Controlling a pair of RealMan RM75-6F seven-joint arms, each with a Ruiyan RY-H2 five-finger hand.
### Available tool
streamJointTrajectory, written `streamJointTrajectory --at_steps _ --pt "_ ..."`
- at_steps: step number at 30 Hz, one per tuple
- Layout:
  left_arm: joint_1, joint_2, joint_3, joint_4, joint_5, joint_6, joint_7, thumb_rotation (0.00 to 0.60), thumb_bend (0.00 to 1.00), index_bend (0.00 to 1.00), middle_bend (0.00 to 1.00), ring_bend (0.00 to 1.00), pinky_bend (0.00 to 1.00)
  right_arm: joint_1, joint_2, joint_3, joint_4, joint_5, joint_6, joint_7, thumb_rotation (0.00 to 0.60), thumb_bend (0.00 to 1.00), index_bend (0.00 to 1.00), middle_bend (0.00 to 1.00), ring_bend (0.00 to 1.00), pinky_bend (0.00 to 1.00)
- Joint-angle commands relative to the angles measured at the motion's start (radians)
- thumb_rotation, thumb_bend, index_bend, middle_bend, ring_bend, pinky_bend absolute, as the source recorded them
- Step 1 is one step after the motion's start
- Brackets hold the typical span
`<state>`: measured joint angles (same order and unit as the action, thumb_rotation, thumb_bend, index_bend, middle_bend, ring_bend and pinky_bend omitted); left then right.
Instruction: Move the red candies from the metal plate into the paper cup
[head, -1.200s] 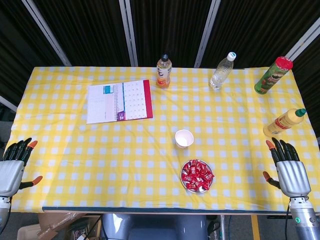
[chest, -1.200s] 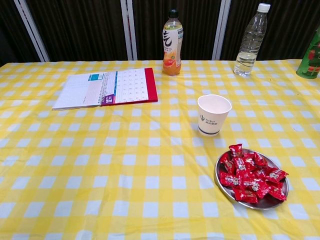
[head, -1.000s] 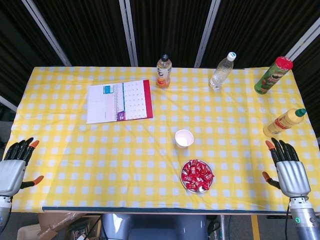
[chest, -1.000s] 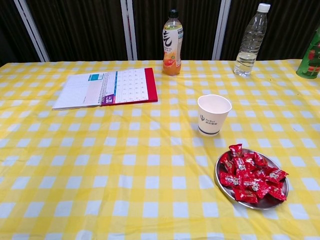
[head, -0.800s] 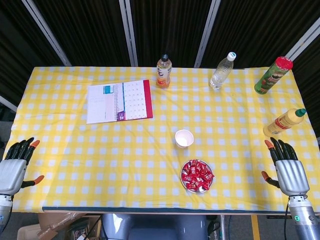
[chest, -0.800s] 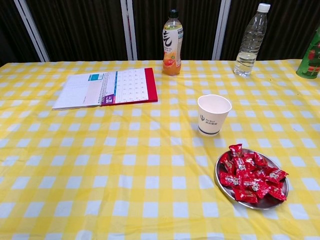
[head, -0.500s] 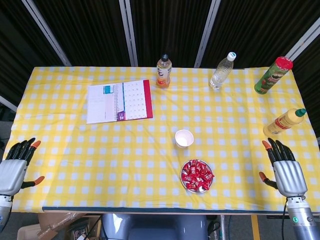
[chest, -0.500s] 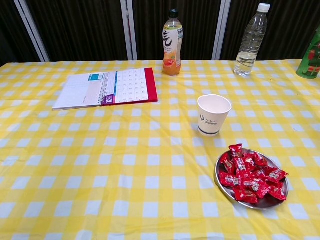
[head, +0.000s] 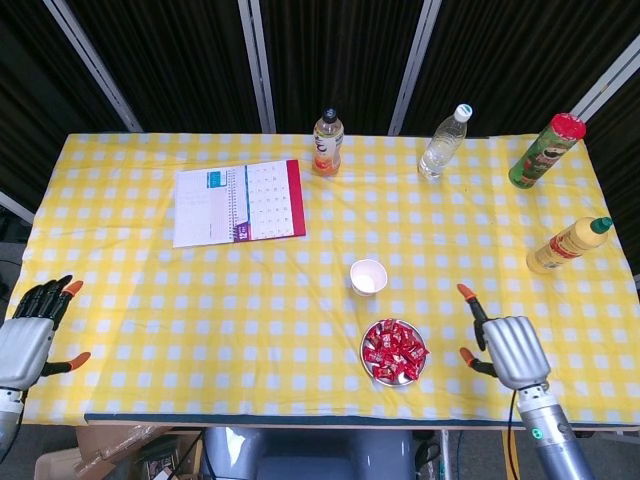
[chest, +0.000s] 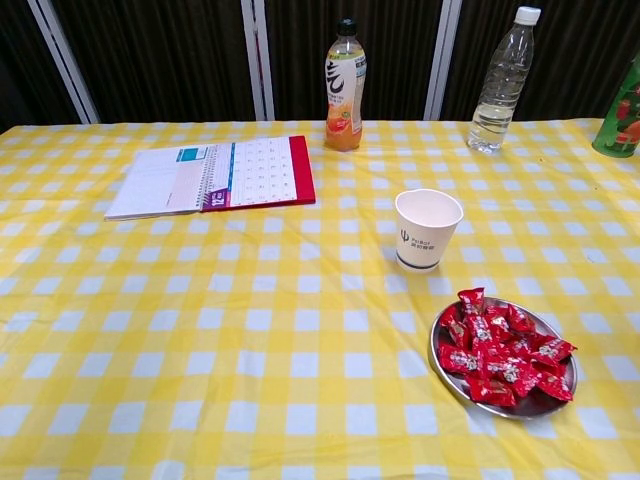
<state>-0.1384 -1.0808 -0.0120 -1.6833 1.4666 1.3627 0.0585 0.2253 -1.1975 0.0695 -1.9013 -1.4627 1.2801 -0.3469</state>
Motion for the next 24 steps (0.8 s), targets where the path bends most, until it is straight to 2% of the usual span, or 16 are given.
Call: streamJointTrajectory --at_steps 1,7,13,19,24 --pt "-0.001 0.003 -0.002 0.0 -0.005 -0.002 -0.009 0.6 0.0 0.0 0.0 0.0 0.0 0.063 -0.115 0.0 -0.063 0.088 -0.089 -0.16 0.6 0.31 0.08 0.75 0.83 0.94" --pt "-0.002 0.011 -0.005 0.002 -0.014 -0.008 -0.037 0.6 0.0 0.0 0.0 0.0 0.0 0.108 -0.259 0.001 -0.053 0.207 -0.119 -0.333 0.6 0.31 0.17 0.77 0.85 0.95" --pt "-0.004 0.018 -0.004 -0.001 -0.016 -0.016 -0.051 0.6 0.0 0.0 0.0 0.0 0.0 0.139 -0.344 0.005 -0.018 0.331 -0.123 -0.445 0.6 0.31 0.18 0.77 0.85 0.95" --pt "-0.009 0.021 -0.004 -0.008 -0.02 -0.024 -0.051 0.6 0.0 0.0 0.0 0.0 0.0 0.161 -0.379 -0.003 -0.015 0.418 -0.119 -0.504 0.6 0.31 0.18 0.77 0.85 0.95" --pt "-0.01 0.021 -0.004 -0.014 -0.021 -0.025 -0.047 0.6 0.0 0.0 0.0 0.0 0.0 0.174 -0.387 -0.001 -0.017 0.459 -0.102 -0.526 0.6 0.31 0.13 0.77 0.85 0.95"
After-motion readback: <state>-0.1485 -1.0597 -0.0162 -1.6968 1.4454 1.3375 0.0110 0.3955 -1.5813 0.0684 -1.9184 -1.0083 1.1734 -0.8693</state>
